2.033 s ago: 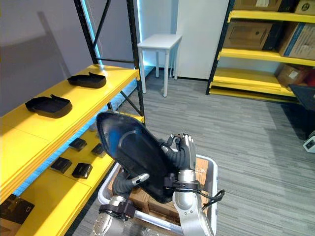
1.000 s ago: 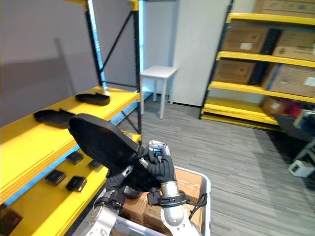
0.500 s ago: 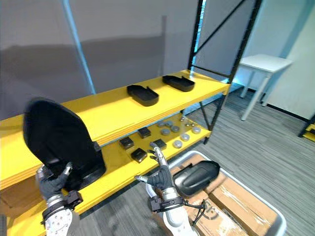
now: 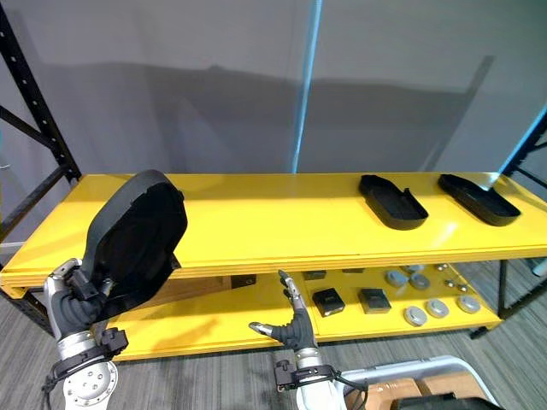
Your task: Walk over and take plastic housings, then place them on the shelf
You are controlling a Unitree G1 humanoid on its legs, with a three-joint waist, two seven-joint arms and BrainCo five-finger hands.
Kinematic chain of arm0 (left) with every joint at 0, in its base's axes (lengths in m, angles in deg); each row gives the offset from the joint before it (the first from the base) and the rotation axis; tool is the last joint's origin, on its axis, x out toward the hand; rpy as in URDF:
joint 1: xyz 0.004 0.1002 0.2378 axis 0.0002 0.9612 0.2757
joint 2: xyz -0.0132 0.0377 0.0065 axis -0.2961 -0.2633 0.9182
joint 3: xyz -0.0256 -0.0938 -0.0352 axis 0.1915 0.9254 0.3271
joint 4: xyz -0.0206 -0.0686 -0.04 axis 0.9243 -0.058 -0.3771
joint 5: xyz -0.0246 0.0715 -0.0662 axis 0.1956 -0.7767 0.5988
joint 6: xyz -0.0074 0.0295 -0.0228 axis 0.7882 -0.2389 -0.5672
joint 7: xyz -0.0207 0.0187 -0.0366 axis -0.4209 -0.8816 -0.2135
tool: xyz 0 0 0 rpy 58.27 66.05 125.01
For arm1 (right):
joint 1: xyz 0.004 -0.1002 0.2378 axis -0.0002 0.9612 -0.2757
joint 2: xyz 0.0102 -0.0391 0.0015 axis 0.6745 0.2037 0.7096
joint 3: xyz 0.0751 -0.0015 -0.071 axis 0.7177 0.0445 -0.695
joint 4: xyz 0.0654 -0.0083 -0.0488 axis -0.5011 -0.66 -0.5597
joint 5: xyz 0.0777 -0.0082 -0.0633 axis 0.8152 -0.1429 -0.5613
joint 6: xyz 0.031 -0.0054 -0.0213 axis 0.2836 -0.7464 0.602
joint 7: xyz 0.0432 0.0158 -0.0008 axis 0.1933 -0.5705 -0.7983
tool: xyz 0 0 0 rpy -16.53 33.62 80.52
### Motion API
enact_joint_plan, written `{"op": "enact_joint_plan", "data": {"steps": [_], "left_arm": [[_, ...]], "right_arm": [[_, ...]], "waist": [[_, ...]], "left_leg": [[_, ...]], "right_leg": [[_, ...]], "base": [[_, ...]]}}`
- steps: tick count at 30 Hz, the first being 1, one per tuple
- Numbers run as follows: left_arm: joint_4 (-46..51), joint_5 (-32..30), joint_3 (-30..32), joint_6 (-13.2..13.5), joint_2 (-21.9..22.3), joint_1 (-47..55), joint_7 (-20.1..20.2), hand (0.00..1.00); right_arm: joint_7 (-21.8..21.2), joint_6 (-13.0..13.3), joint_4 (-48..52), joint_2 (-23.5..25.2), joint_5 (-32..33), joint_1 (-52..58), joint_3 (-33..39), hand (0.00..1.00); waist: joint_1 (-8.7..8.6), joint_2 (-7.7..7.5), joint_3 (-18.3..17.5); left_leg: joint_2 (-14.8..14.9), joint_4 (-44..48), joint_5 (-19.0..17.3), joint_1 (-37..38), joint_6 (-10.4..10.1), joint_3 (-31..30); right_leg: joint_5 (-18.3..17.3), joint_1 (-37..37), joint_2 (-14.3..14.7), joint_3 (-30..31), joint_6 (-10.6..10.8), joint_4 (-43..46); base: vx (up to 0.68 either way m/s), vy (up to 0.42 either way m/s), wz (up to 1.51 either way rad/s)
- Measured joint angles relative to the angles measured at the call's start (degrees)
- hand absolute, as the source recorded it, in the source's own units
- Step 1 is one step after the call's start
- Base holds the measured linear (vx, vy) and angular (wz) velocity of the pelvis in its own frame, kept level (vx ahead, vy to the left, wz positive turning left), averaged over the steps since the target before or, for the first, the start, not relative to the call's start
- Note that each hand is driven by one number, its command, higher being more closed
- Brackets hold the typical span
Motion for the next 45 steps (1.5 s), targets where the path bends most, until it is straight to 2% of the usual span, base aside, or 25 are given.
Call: {"op": "enact_joint_plan", "data": {"steps": [1,2,3,4,7,8,10,14,15,17,20,24,26,31,34,35,41,45], "left_arm": [[0.1,4.6,-0.9,1.5,0.9,0.8,1.5,1.0],[0.1,8.5,-1.2,2.5,1.0,0.8,2.8,1.0],[0.1,11.2,-1.5,2.9,1.0,0.6,3.3,1.0],[0.0,17.5,-2.0,3.3,1.0,-0.1,5.0,1.0],[-2.3,31.2,-2.1,3.9,0.4,-4.6,8.3,1.0],[-5.3,35.9,-2.1,4.6,-0.8,-8.2,9.2,1.0],[-10.1,40.7,-2.1,5.0,-3.0,-13.1,9.6,1.0],[-23.4,50.7,-2.2,5.1,-11.3,-26.4,9.9,1.0],[-27.1,52.3,-2.2,5.1,-13.5,-30.1,9.8,1.0],[-32.7,54.2,-2.9,5.0,-16.9,-35.0,9.6,1.0],[-41.3,58.0,-8.6,4.2,-22.8,-44.4,9.4,1.0],[-53.3,61.2,-18.5,1.4,-29.5,-56.5,11.2,1.0],[-57.4,61.7,-21.7,0.0,-31.3,-59.9,12.0,1.0],[-62.0,64.2,-28.8,-2.6,-33.9,-69.1,14.3,1.0],[-63.3,66.6,-29.6,-3.4,-34.0,-71.4,15.3,1.0],[-63.6,68.1,-29.6,-3.7,-34.0,-71.8,15.2,0.0],[-66.1,70.4,-31.5,-5.2,-34.7,-73.3,14.9,0.0],[-68.6,71.3,-31.4,-6.6,-34.6,-73.3,12.6,0.0]], "right_arm": [[-0.1,0.0,0.1,-0.4,0.0,0.5,0.3,0.0],[-0.5,0.0,0.3,-0.2,0.0,1.0,0.9,0.0],[-0.6,0.0,0.4,-0.1,0.0,1.4,1.3,0.0],[-1.1,-0.1,1.4,0.1,0.2,2.9,2.7,0.0],[-2.9,-0.1,5.7,-0.8,2.5,7.2,6.5,0.0],[-3.6,-0.1,7.3,-1.8,2.7,8.2,7.5,0.0],[-4.6,-0.1,8.6,-3.3,3.8,9.1,8.1,0.0],[-6.8,-0.1,10.0,-6.1,7.1,10.1,8.8,0.0],[-7.1,-0.1,10.4,-6.2,7.3,11.1,8.8,0.0],[-7.2,-0.1,10.8,-6.3,7.3,12.2,8.7,0.0],[-7.3,-0.1,10.8,-7.6,8.5,13.4,7.4,0.0],[-7.6,-0.1,10.8,-9.5,8.6,12.2,2.2,0.0],[-7.8,-0.1,10.7,-9.7,8.5,11.2,-0.6,0.0],[-7.8,-0.5,8.2,-10.5,6.7,9.2,-5.4,0.0],[-7.8,-1.2,7.4,-10.6,5.2,8.6,-6.9,0.0],[-7.8,-1.5,6.9,-10.6,4.5,8.6,-7.4,0.0],[-7.7,-2.3,6.8,-11.7,4.4,8.4,-8.5,0.0],[-7.5,-2.4,6.8,-12.8,3.1,7.8,-10.3,0.0]], "waist": [[-0.01,1.41,0.0],[-0.2,1.71,-0.1],[-0.5,1.73,-0.1],[-0.96,1.72,-0.1],[-3.2,1.87,0.0],[-3.9,1.93,0.0],[-4.55,2.12,0.1],[-7.06,3.2,0.8],[-7.81,3.59,1.1],[-8.13,4.22,1.6],[-8.34,4.84,3.0],[-9.0,4.89,4.9],[-9.7,4.86,5.8],[-9.69,4.86,7.7],[-9.71,4.89,8.3],[-9.68,4.87,8.7],[-9.68,4.85,9.4],[-9.76,4.82,9.9]], "left_leg": [[1.7,0.1,-0.8,-0.2,-0.7,1.3],[2.7,0.0,-1.1,-0.5,-1.1,2.0],[3.3,-0.1,-1.1,-0.6,-1.2,2.4],[4.1,-0.1,-1.2,-0.6,-1.7,3.1],[5.2,-0.3,-1.4,-0.1,-2.0,4.8],[5.5,-0.5,-1.4,0.2,-2.1,5.4],[5.8,-0.8,-1.5,0.7,-2.1,6.4],[6.0,-1.5,-1.6,-0.8,-2.3,8.3],[5.9,-1.5,-1.6,-1.7,-2.3,8.4],[5.9,-1.5,-1.5,-2.4,-2.2,9.3],[5.9,-1.4,-1.5,-3.9,-2.2,9.3],[5.9,-1.6,-0.8,-5.7,-2.2,9.3],[5.9,-1.6,-0.6,-6.1,-2.2,9.3],[5.4,-1.6,-0.1,-6.7,-1.8,9.2],[5.2,-1.6,-0.1,-7.4,-1.7,9.1],[5.2,-1.6,-0.1,-7.4,-1.7,9.0],[5.1,-1.9,0.3,-7.9,-1.7,8.3],[5.1,-2.1,0.7,-8.1,-1.7,8.2]], "right_leg": [[2.0,1.2,1.8,0.6,-0.5,-4.6],[3.6,2.0,2.8,1.1,-0.9,-7.3],[4.8,2.5,3.4,1.3,-1.1,-8.9],[6.4,3.3,4.3,1.8,-1.1,-11.5],[6.8,4.3,5.3,2.1,-1.4,-13.2],[6.9,4.5,5.6,2.5,-1.5,-13.6],[6.9,4.4,5.9,3.3,-1.5,-13.6],[7.8,2.0,6.3,5.2,-1.6,-14.1],[8.4,1.2,6.3,5.3,-1.6,-14.5],[8.7,0.0,6.4,6.3,-1.6,-14.6],[9.2,-1.5,6.3,6.6,-1.8,-14.7],[10.2,-2.7,6.3,6.7,-2.0,-16.2],[10.3,-3.1,6.3,6.7,-2.0,-16.2],[10.3,-3.6,5.9,6.6,-1.9,-16.2],[10.3,-4.2,5.6,6.5,-1.9,-16.2],[10.3,-4.2,5.6,6.4,-1.9,-16.1],[10.3,-4.8,5.5,6.1,-1.9,-15.9],[10.4,-5.1,5.5,6.1,-1.9,-15.6]], "base": [[0.12,-0.079,-0.51],[0.13,-0.07,-0.54],[0.15,-0.073,-0.44],[0.16,-0.078,-0.31],[0.15,-0.056,-0.18],[0.13,-0.023,-0.2],[0.06,0.001,-0.22],[0.01,0.015,-0.25],[-0.02,0.014,-0.13],[-0.01,0.008,-0.18],[0.0,0.004,-0.09],[0.0,0.0,0.0],[0.0,0.0,0.0],[0.02,0.026,0.02],[-0.01,0.046,0.04],[-0.01,0.044,0.04],[0.0,0.038,0.05],[0.01,0.038,0.0]]}}
